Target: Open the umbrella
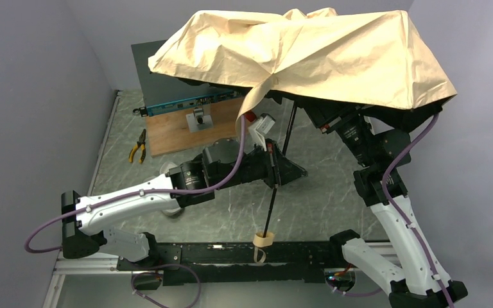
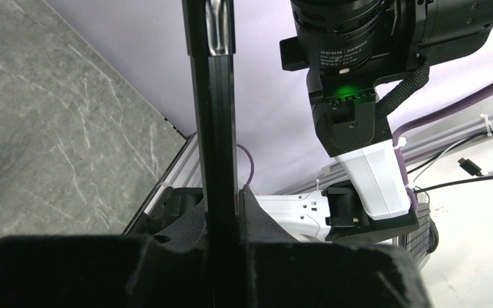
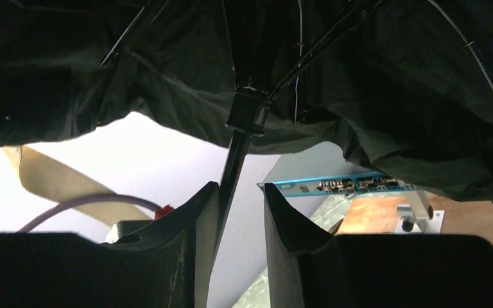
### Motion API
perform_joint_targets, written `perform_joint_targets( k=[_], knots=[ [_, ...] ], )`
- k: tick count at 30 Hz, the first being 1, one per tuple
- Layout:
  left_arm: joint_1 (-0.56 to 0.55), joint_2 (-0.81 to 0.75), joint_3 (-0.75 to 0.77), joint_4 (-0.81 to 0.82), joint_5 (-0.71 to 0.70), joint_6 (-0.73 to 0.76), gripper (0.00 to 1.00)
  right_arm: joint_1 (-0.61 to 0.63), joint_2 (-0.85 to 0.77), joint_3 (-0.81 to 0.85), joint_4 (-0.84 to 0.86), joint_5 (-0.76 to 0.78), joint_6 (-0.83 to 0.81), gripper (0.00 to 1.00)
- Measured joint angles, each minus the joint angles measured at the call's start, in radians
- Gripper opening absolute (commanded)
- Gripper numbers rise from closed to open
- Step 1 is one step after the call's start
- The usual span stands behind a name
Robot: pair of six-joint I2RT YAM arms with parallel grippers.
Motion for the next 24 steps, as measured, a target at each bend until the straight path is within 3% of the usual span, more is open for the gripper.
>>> perform_joint_targets(
  k=[19, 24],
  knots=[
    [-0.024, 0.033, 0.051, -0.021, -0.054, 0.034, 0.00, 0.018, 0.055, 0.020, 0.093, 0.104, 0.026, 0.37],
    [-0.033, 0.038, 0.051, -0.026, -0.054, 0.045, 0.00, 0.025, 0.078, 0.032, 0.111, 0.103, 0.042, 0.30]
  ],
)
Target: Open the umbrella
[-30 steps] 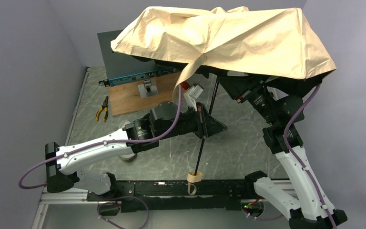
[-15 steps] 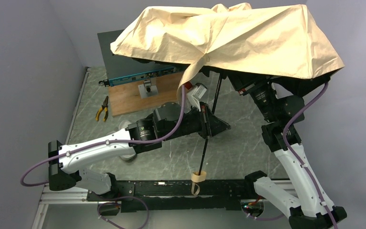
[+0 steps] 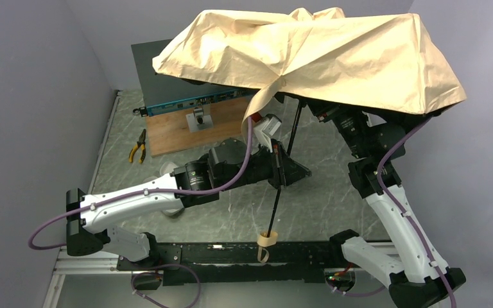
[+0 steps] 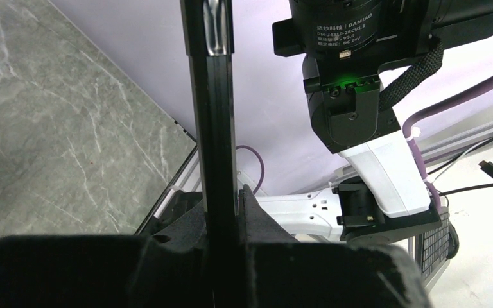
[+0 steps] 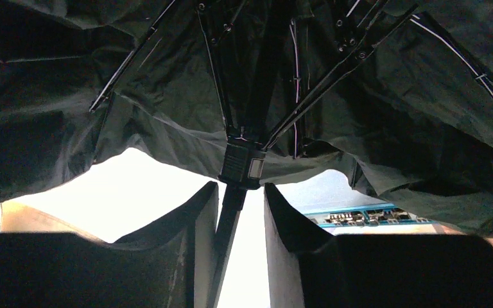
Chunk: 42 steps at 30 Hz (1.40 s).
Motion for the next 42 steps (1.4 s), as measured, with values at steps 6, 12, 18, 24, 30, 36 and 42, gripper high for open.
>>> perform_joint_targets(
  k=[6, 12, 18, 24, 30, 36, 42],
  knots=[
    [0.000, 0.000, 0.000, -0.016, -0.010, 0.015, 0.00, 0.011, -0.005, 0.000, -0.003, 0.014, 0.017, 0.17],
    [-0.005, 0.000, 0.000, -0.021, -0.015, 0.040, 0.00, 0.021, -0.023, 0.000, -0.031, 0.052, 0.014, 0.17],
    [-0.018, 0.003, 0.002, -0.016, -0.033, 0.066, 0.00, 0.045, -0.018, 0.045, -0.108, 0.115, -0.028, 0.20],
    [-0.039, 0.018, 0.032, 0.015, -0.082, 0.105, 0.00, 0.063, 0.040, 0.167, -0.151, 0.152, -0.098, 0.23],
    [-0.077, 0.026, 0.027, 0.039, -0.110, 0.118, 0.00, 0.065, 0.083, 0.247, -0.132, 0.251, -0.154, 0.21],
    [-0.089, 0.026, 0.005, 0.085, -0.140, 0.134, 0.00, 0.072, 0.095, 0.263, -0.116, 0.275, -0.182, 0.12],
    [-0.106, 0.045, 0.024, 0.081, -0.196, 0.161, 0.00, 0.075, 0.098, 0.262, -0.096, 0.285, -0.187, 0.02]
  ],
)
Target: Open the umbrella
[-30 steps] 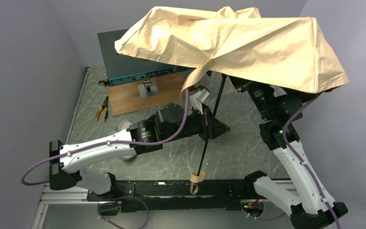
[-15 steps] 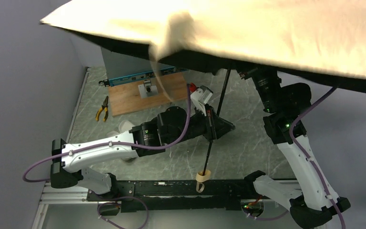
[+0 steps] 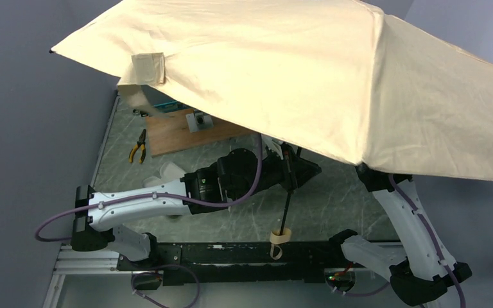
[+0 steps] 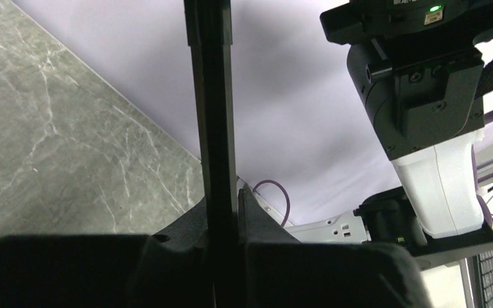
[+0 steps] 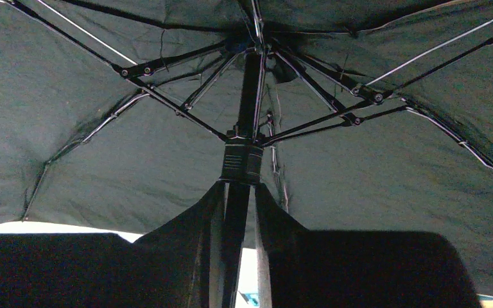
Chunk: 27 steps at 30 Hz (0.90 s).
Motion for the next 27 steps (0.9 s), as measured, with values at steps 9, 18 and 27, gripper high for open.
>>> perform_joint_targets(
  k=[9, 18, 27],
  knots=[
    [-0.019, 0.063, 0.079, 0.032, -0.048, 0.067, 0.00, 0.004, 0.047, 0.061, 0.115, 0.031, -0.058, 0.00],
    [-0.031, 0.071, 0.061, 0.152, -0.158, 0.134, 0.00, 0.009, 0.196, 0.271, 0.116, -0.035, -0.105, 0.00],
    [-0.152, 0.118, 0.023, 0.185, -0.163, 0.180, 0.00, -0.124, 0.256, 0.460, 0.149, 0.115, -0.088, 0.00]
  ],
)
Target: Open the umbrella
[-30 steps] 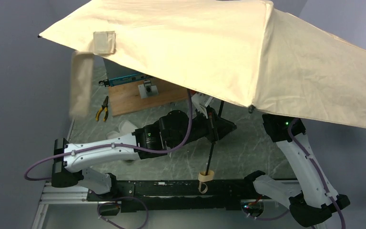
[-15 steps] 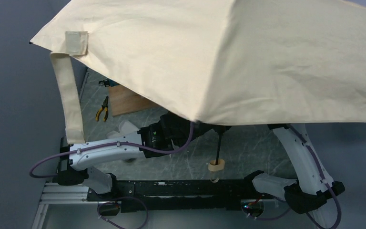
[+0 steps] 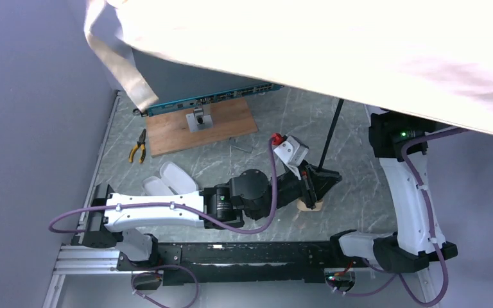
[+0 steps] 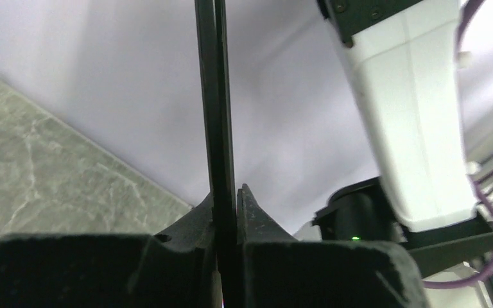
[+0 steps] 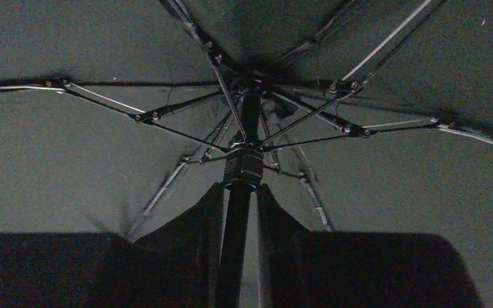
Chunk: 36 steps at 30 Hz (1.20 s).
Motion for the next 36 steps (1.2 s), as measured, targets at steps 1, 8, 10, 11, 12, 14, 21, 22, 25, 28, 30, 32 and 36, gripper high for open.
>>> perform_joint_targets(
  k=[1, 8, 10, 11, 12, 14, 21, 22, 25, 28, 30, 32, 36],
  knots=[
    [0.000, 0.001, 0.000, 0.022, 0.010, 0.007, 0.00, -0.010, 0.009, 0.035, -0.014, -0.011, 0.013, 0.00],
    [-0.003, -0.035, -0.015, 0.084, 0.066, 0.016, 0.00, -0.043, 0.064, 0.210, -0.097, -0.094, 0.098, 0.00],
    [-0.006, -0.035, -0.016, 0.088, 0.063, 0.014, 0.00, -0.052, 0.063, 0.212, -0.112, -0.112, 0.114, 0.00],
    [-0.007, -0.035, -0.017, 0.088, 0.061, 0.012, 0.00, -0.055, 0.062, 0.210, -0.114, -0.121, 0.122, 0.00],
    [-0.009, -0.035, -0.018, 0.083, 0.056, 0.011, 0.00, -0.060, 0.054, 0.193, -0.109, -0.127, 0.132, 0.00],
    [-0.018, -0.032, -0.021, 0.065, 0.040, 0.005, 0.00, -0.073, 0.017, 0.120, -0.095, -0.132, 0.159, 0.00],
    [-0.042, 0.002, 0.000, -0.077, -0.023, 0.000, 0.00, -0.121, -0.111, -0.156, 0.021, -0.168, 0.247, 0.00],
    [-0.043, 0.008, 0.005, -0.109, -0.024, 0.000, 0.00, -0.127, -0.126, -0.194, 0.045, -0.178, 0.263, 0.00],
    [-0.044, 0.034, 0.014, -0.182, -0.037, -0.003, 0.00, -0.138, -0.171, -0.304, 0.107, -0.219, 0.301, 0.00],
    [-0.044, 0.058, 0.017, -0.249, -0.061, -0.015, 0.00, -0.145, -0.212, -0.406, 0.158, -0.264, 0.340, 0.00],
    [-0.040, 0.067, 0.018, -0.297, -0.071, -0.023, 0.00, -0.146, -0.240, -0.467, 0.191, -0.280, 0.361, 0.00],
    [-0.035, 0.076, 0.018, -0.346, -0.081, -0.029, 0.00, -0.145, -0.267, -0.526, 0.222, -0.284, 0.373, 0.00],
    [-0.017, 0.100, 0.029, -0.446, -0.092, -0.027, 0.00, -0.137, -0.298, -0.596, 0.246, -0.299, 0.386, 0.00]
  ],
)
